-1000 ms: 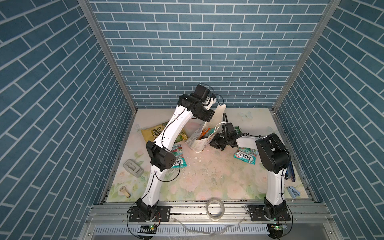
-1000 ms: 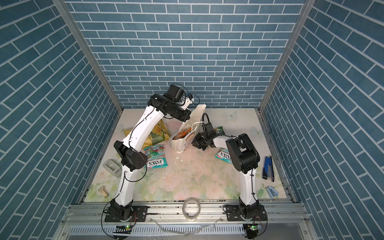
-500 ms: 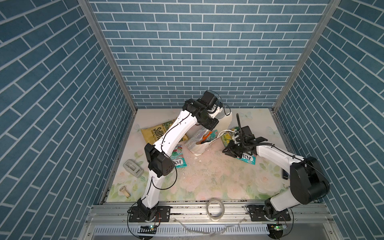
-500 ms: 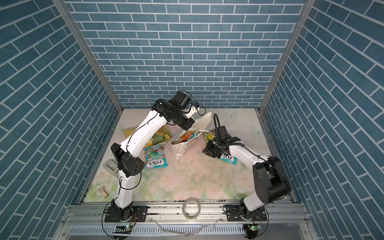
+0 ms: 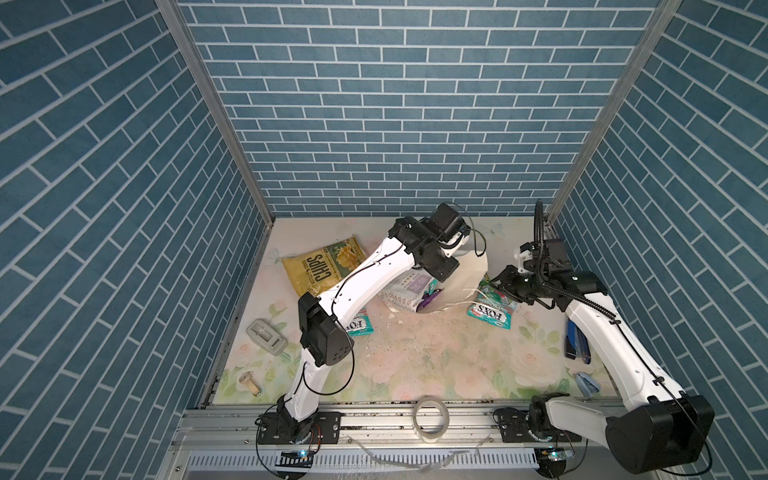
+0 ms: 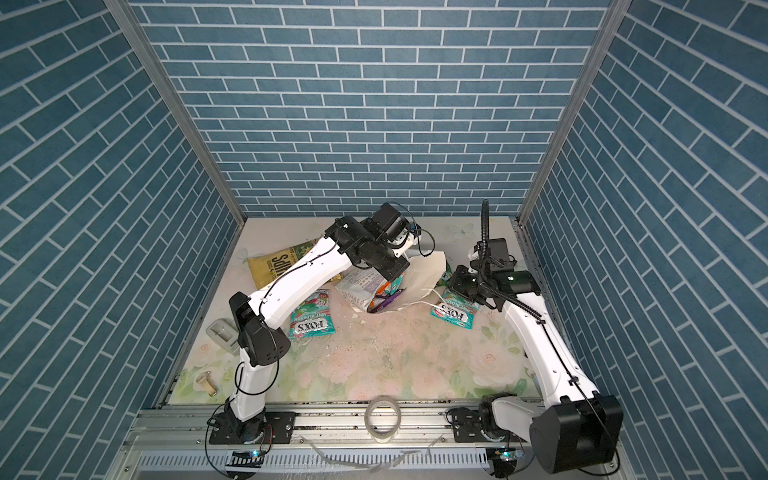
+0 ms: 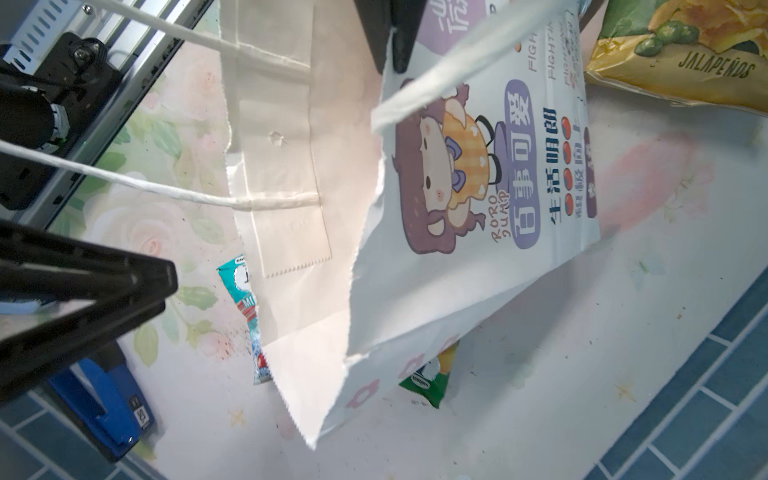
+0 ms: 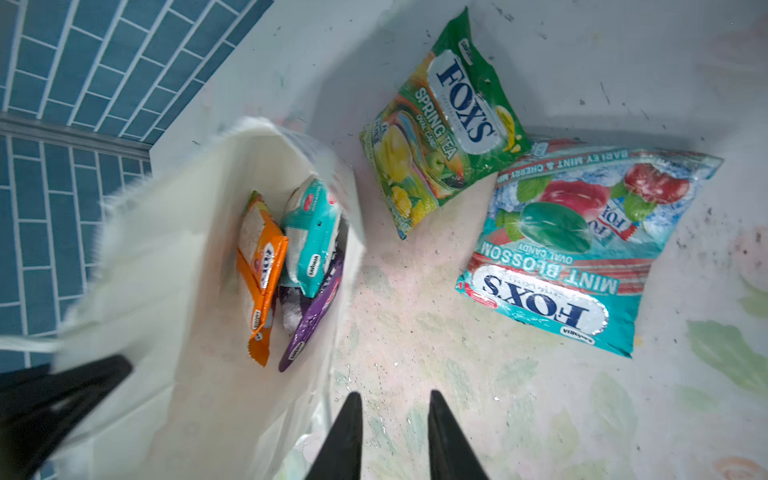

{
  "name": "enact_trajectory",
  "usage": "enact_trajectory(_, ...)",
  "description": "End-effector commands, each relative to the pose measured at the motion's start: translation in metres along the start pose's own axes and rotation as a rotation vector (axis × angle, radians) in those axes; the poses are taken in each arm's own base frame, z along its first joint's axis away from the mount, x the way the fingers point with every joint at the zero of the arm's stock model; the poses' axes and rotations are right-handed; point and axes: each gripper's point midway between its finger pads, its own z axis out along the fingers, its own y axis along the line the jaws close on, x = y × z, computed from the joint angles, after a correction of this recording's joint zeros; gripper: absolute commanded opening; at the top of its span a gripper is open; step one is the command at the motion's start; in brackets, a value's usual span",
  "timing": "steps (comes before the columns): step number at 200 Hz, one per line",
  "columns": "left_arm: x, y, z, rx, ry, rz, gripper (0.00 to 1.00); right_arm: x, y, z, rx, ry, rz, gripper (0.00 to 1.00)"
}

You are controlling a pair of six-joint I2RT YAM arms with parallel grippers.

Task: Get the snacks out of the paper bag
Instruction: 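Tip the paper bag onto its side with both grippers toward the right gripper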

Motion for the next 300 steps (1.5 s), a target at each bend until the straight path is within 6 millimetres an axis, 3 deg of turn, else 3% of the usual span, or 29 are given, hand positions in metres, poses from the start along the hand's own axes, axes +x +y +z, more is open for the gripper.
enact_trajectory(1,0.010,-0.011,-0.001,-0.028,0.008,-0.012,0.00,0.009,-0.004,0.001,0.005,0.052,-0.052,0.32)
enact_trajectory(39,0.028,-0.009,0.011,-0.084,0.016,-0.049,0.00,0.021,-0.023,0.014,0.053,0.086,-0.093,0.35)
enact_trajectory(85,0.028,0.015,-0.008,-0.221,-0.110,-0.162,0.00,0.026,-0.037,0.008,0.099,0.084,-0.117,0.35)
enact_trajectory(121,0.030,-0.009,0.011,-0.156,-0.088,-0.195,0.00,0.043,-0.035,0.011,0.031,0.127,-0.098,0.35)
enact_trajectory(152,0.023,-0.034,0.022,-0.135,-0.053,-0.157,0.00,0.038,-0.024,-0.005,-0.018,0.098,-0.109,0.35)
enact_trajectory(182,0.018,-0.027,0.021,-0.194,-0.060,-0.169,0.00,0.036,-0.020,-0.017,-0.042,0.085,-0.120,0.36)
enact_trajectory(237,0.020,-0.023,0.012,-0.194,-0.070,-0.120,0.00,0.025,-0.033,-0.002,-0.007,0.027,-0.074,0.36)
enact_trajectory(272,0.030,-0.027,0.011,-0.158,-0.030,-0.103,0.00,0.018,-0.019,0.007,-0.113,-0.008,-0.034,0.36)
enact_trajectory(300,0.032,-0.027,0.007,-0.147,-0.023,-0.100,0.00,0.015,-0.023,0.015,-0.112,-0.029,-0.019,0.36)
